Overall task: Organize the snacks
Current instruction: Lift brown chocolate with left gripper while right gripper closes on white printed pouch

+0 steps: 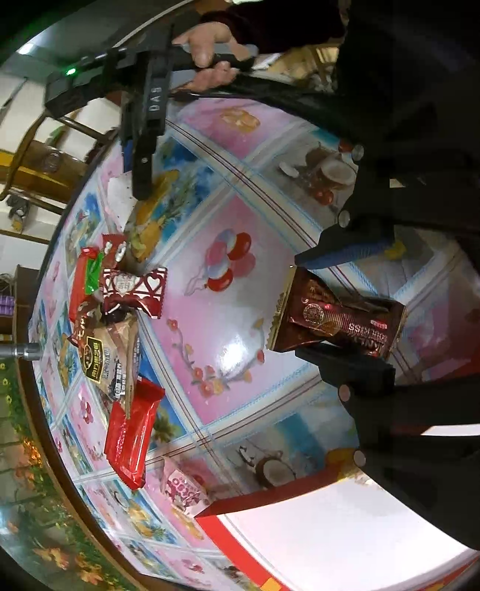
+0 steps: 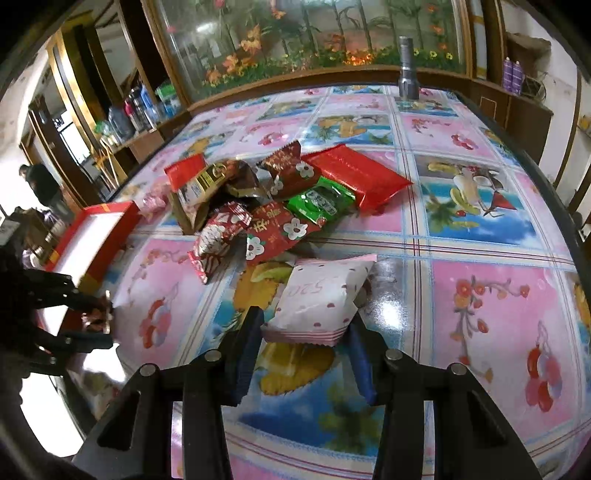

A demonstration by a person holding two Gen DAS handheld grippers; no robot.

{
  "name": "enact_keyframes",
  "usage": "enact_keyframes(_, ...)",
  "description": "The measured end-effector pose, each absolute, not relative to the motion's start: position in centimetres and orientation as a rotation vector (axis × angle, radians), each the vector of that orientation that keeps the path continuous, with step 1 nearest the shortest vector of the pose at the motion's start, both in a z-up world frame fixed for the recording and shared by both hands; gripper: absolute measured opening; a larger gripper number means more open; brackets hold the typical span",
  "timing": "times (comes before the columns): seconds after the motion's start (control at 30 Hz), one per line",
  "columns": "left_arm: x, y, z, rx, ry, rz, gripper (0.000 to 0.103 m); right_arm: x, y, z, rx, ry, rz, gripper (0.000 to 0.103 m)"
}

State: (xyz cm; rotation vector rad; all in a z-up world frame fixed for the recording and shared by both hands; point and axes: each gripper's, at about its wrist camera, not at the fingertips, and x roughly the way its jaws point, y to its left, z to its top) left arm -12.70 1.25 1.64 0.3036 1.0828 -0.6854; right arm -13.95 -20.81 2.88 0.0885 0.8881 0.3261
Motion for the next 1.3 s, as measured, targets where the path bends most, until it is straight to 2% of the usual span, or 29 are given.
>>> enact_keyframes(0.57, -13.2, 3.9, 4.2, 0.088, 0.989, -0.627, 0.039, -14.6, -18.4, 4.0, 0.105, 0.852, 0.409, 0.045)
enact_keyframes(0.6, -13.3, 4.1, 4.4, 0.08, 0.978, -0.618, 0.039, -14.6, -18.2, 4.1, 0.105, 0.853, 0.42, 0.044)
enact_keyframes(0.7, -13.6, 4.8, 4.8, 0.049, 0.951, -0.611, 0.039, -14.7, -17.2, 4.3, 0.113, 0.859, 0.46, 0.02)
enact_keyframes(0.9, -14.0, 5.6, 4.8, -0.009, 0.926, -0.606, 0.039, -14.7, -15.4, 3.2, 0.045, 0.914, 0.435, 0.019)
enact_keyframes(1.07, -14.3, 5.1, 4.7, -0.017, 0.92, -0.625, 0.039, -14.2, -17.4, 2.8, 0.133, 0.98, 0.415, 0.024)
enact_keyframes(1.17, -14.3, 4.9, 4.6, -0.014, 0.915, -0.628, 0.039, -14.2, -18.4, 3.3, 0.138, 0.96, 0.372, 0.034)
enact_keyframes(1.23, -14.2, 4.7, 4.4, -0.006, 0.917, -0.616, 0.039, -14.2, -18.3, 4.0, 0.109, 0.944, 0.339, 0.053)
enact_keyframes(1.3, -13.8, 4.5, 4.1, 0.001, 0.931, -0.594, 0.039, -14.2, -17.6, 4.6, 0.058, 0.909, 0.311, 0.062)
